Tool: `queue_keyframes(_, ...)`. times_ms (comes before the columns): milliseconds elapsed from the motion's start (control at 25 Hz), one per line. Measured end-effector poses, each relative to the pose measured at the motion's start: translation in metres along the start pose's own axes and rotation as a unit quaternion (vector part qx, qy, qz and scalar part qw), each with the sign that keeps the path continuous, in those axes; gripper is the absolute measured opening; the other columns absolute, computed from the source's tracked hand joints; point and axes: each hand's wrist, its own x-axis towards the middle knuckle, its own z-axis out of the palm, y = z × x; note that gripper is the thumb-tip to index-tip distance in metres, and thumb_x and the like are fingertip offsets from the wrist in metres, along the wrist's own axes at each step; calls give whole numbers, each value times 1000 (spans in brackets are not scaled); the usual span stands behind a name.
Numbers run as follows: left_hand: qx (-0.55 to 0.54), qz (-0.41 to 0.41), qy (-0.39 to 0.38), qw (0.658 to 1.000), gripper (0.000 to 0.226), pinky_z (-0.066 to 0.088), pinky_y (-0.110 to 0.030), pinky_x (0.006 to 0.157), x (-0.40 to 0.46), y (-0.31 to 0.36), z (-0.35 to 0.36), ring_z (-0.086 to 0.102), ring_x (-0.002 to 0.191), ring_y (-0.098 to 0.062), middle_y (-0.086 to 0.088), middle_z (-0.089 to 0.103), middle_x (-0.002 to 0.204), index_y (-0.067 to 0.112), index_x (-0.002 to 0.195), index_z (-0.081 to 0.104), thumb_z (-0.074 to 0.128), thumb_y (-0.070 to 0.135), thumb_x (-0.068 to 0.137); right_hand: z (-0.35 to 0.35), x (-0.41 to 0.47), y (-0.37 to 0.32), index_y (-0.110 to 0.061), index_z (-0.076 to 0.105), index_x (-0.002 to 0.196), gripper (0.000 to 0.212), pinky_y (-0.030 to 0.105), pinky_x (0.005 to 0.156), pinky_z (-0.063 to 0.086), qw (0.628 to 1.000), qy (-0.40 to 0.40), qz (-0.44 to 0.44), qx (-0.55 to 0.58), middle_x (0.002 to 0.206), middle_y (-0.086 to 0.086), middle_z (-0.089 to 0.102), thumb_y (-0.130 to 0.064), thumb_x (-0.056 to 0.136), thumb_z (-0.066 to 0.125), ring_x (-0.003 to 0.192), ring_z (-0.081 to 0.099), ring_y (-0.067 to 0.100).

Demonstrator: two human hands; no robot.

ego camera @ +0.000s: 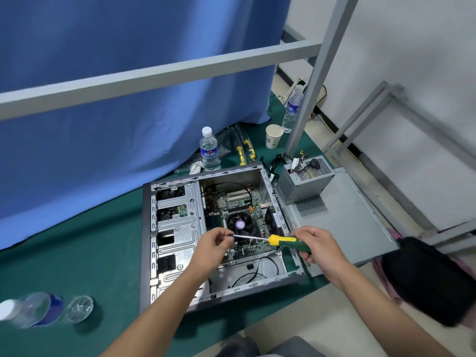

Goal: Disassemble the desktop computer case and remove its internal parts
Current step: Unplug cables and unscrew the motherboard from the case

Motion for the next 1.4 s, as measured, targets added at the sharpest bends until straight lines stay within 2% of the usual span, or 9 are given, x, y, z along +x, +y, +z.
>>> queue_keyframes(120, -89, -52, -6, 995, 14, 53, -24, 73, -1, -5, -3, 61, 74, -14, -3, 67, 79, 9, 94, 68, 58, 18, 97, 2, 2, 8, 2, 67, 105, 23, 23, 44, 40, 984, -7, 77, 160, 73, 16, 64, -17, 93, 62, 50, 49, 15)
queue_keyframes(200, -150, -83, -23, 985, 18, 54, -26, 76, 0, -5, -3, 62, 74, -14, -4, 67, 78, 5, 92, 68, 58, 18, 98, 5, -2, 7, 1, 69, 108, 32, 28, 50, 50, 950, -104, 150, 254, 80, 16, 67, -17, 82, 75, 61, 60, 20)
queue_keyframes(320, -202, -98, -67, 972, 19, 55, -29, 82, 0, -3, 4, 62, 73, -15, -6, 66, 79, 2, 92, 67, 58, 18, 98, 26, -9, -3, -5, 70, 110, 39, 33, 64, 55, 938, -242, 168, 180, 84, 16, 68, -5, 72, 79, 78, 68, 27)
queue_keyframes(560, -237, -89, -152, 955, 18, 51, -24, 68, -9, -2, 15, 60, 67, -14, -7, 65, 75, 2, 90, 67, 57, 14, 97, 65, -5, -6, -26, 67, 89, 5, 23, 48, 43, 994, -58, -33, -88, 61, -4, 60, -28, 86, 70, 49, 54, 9)
queue_keyframes(880, -228, -84, -138, 960, 23, 51, -23, 66, -13, 10, 34, 58, 63, -13, -7, 63, 72, 3, 83, 69, 54, 11, 98, 58, 2, 8, -28, 65, 83, 10, 33, 58, 48, 974, -49, -120, -184, 64, -4, 60, -37, 87, 69, 51, 46, 4)
queue_keyframes(1080, -179, -88, -137, 970, 25, 50, -23, 64, -8, 24, 58, 55, 62, -15, -7, 61, 70, 3, 83, 66, 52, 12, 101, 37, 8, 14, -25, 62, 84, 11, 18, 47, 40, 971, -55, -141, -184, 67, -3, 62, -35, 90, 65, 48, 47, 1)
queue_keyframes(1240, -142, -107, -141, 974, 28, 49, -23, 62, -6, 37, 85, 55, 59, -13, -5, 63, 68, 6, 79, 66, 51, 13, 101, 12, 15, 20, -25, 62, 80, 14, 24, 51, 42, 975, -83, -132, -157, 64, -3, 59, -35, 90, 65, 51, 47, 3)
queue_keyframes(1320, -40, -80, -111, 990, 27, 46, -25, 65, -4, 38, 99, 56, 62, -11, 0, 64, 71, 10, 80, 66, 53, 20, 101, -5, 24, 26, -22, 62, 79, 15, 27, 50, 44, 983, -65, -112, -133, 61, -4, 55, -32, 90, 64, 52, 47, 7)
queue_keyframes(1400, 187, -5, -46, 981, 21, 43, -25, 70, -3, 31, 103, 56, 75, -7, 8, 62, 83, 19, 92, 64, 52, 34, 100, -23, 38, 36, -18, 62, 76, 17, 31, 49, 44, 990, -8, -82, -110, 58, -3, 52, -28, 89, 64, 51, 48, 12)
